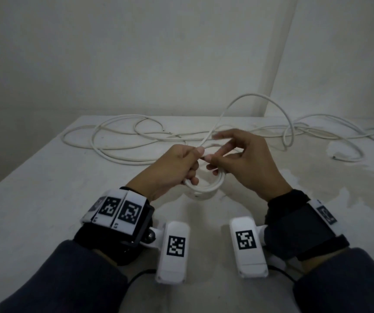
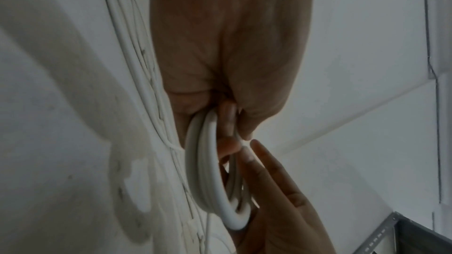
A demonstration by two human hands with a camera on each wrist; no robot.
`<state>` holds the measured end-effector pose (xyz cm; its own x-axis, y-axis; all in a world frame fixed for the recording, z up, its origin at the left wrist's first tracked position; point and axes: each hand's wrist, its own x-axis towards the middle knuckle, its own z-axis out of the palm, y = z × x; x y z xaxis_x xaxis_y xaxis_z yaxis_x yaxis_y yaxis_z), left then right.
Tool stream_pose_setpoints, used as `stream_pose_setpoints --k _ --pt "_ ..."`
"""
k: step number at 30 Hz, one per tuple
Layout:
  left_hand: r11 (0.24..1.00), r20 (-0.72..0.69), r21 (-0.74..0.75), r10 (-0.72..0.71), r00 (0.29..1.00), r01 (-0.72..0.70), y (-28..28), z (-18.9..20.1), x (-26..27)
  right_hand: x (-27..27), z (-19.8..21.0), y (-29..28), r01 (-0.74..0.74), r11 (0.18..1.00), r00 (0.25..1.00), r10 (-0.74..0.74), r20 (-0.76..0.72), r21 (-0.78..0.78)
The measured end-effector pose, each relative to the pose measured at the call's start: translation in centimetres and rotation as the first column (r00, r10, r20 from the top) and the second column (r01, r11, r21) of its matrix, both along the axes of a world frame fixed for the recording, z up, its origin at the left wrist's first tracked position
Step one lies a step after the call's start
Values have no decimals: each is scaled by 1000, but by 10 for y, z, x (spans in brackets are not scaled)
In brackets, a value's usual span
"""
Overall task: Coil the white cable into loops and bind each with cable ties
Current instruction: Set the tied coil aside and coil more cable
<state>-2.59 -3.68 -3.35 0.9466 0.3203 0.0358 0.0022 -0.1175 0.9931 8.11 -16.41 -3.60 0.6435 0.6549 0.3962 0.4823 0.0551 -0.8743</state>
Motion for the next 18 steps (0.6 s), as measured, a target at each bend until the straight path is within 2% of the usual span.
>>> stream_pose_setpoints --k 2,4,6,8,10,12,15,18 --pt "999 26 40 1 1000 -2 3 0 -2 4 -4 1 83 986 980 -54 190 -144" --pt "996 60 83 11 998 -16 6 0 -3 5 -6 1 196 946 928 -94 360 -258" --pt "991 110 126 32 993 -46 6 -1 -2 5 -6 0 228 952 904 -129 407 -204" --pt "985 178 145 66 982 -92 5 -1 1 4 -4 1 174 977 908 -111 404 -122" --pt "977 238 154 107 965 -146 4 0 3 1 0 2 32 997 977 -15 211 -74" --pt "968 288 153 149 946 -199 3 -1 4 -2 3 3 -72 997 997 72 -28 -4" --pt "946 357 176 195 914 -271 0 0 4 -8 4 4 -162 984 954 174 -245 69" --pt "936 392 142 247 886 -323 -2 -2 6 -7 2 5 -226 961 906 268 -329 161"
